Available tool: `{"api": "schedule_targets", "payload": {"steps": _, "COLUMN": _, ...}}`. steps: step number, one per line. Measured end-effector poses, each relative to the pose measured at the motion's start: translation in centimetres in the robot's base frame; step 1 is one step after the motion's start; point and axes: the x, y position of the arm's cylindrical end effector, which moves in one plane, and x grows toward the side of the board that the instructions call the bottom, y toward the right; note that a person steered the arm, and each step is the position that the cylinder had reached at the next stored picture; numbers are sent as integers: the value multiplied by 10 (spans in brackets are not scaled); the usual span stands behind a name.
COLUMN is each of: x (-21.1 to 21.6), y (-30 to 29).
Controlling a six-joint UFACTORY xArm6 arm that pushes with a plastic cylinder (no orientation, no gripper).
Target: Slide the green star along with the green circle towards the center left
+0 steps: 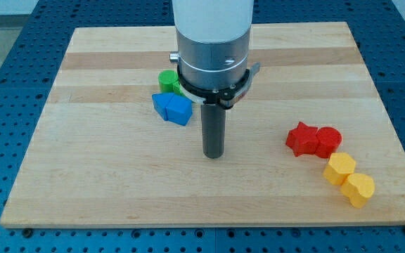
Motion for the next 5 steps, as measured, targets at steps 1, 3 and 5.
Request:
{"api": "schedule_targets", "payload": {"steps": 1, "x": 0, "y": 0}}
{"api": "schedule_targets", "payload": {"steps": 3, "x": -14, "y": 0}}
{"api": "schedule_targets", "payload": {"steps": 5, "x": -15, "y": 0}}
